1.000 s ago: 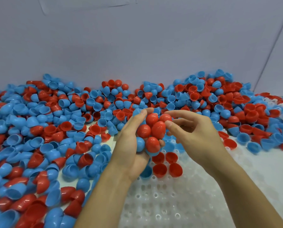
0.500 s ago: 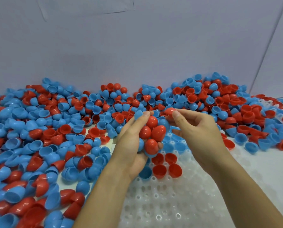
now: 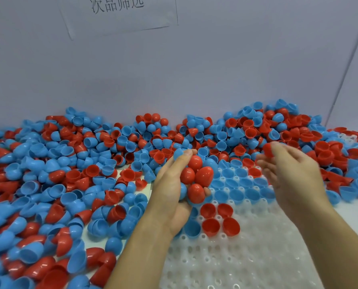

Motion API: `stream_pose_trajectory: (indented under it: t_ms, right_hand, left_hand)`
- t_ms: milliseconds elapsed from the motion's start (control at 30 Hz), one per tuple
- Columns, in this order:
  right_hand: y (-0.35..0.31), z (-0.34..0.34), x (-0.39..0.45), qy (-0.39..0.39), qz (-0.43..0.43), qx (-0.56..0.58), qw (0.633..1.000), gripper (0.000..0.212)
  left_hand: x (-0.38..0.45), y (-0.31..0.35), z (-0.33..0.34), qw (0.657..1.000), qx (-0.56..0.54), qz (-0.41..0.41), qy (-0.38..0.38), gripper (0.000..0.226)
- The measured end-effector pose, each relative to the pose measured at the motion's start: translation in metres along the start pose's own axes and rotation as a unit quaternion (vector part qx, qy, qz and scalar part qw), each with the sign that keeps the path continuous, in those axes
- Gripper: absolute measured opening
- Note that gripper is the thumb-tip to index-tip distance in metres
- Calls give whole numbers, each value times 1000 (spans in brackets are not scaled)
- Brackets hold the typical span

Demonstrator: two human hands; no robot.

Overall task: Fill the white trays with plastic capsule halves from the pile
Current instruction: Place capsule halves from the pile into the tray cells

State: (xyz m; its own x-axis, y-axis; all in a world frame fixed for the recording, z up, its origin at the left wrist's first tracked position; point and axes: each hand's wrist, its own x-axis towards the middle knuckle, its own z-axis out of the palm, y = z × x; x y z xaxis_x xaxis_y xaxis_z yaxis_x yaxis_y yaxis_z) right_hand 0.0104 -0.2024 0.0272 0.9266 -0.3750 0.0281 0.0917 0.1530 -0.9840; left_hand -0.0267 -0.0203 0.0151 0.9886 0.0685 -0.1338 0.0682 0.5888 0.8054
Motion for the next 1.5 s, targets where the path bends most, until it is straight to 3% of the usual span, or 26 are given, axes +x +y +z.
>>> stream_pose_trajectory:
  t_ms: [133, 200, 267, 333, 367, 433, 467, 500, 667, 933, 1233, 1500]
  right_hand:
    - [-12, -15, 11, 214, 22, 199, 956, 23]
    - [-19, -19, 10, 198, 77, 220, 952, 36]
    - [-25, -14, 7, 109, 57, 180, 976, 37]
    - [-33, -1, -5, -18, -118, -22, 993, 31]
    - [-33, 8, -13, -142, -174, -157, 962, 34]
    - [-23, 20, -24, -354, -179, -340, 853, 78]
    - [-18, 22, -28, -403, -174, -382, 813, 82]
    - [-13, 22, -28, -412, -185, -396, 799, 75]
    - [-12, 8, -13, -239, -230, -342, 879, 33]
    - [2, 12, -17, -340, -141, -343, 864, 30]
    - [1, 17, -19, -306, -154, -246, 907, 14]
    - [-4, 17, -21, -268, -130, -126, 946, 25]
  left_hand:
    - [0, 1, 0, 1000, -6, 4, 17, 26]
    - [0, 2, 0, 1000, -11, 6, 24, 20]
    - [0, 3, 1, 1000, -10, 3, 24, 20]
    - [0, 1, 3, 1000, -3, -6, 22, 22]
    - [0, 1, 4, 1000, 2, -11, 20, 25]
    - [-1, -1, 5, 1000, 19, -17, 12, 33]
    - [-1, -2, 5, 999, 26, -19, 9, 37]
    - [-1, -2, 5, 999, 28, -20, 8, 38]
    - [-1, 0, 4, 999, 14, -23, 19, 35]
    - [-1, -1, 3, 1000, 8, -24, 2, 26]
    - [-1, 0, 3, 999, 10, -23, -21, 42]
    - [3, -3, -2, 1000, 28, -5, 12, 31]
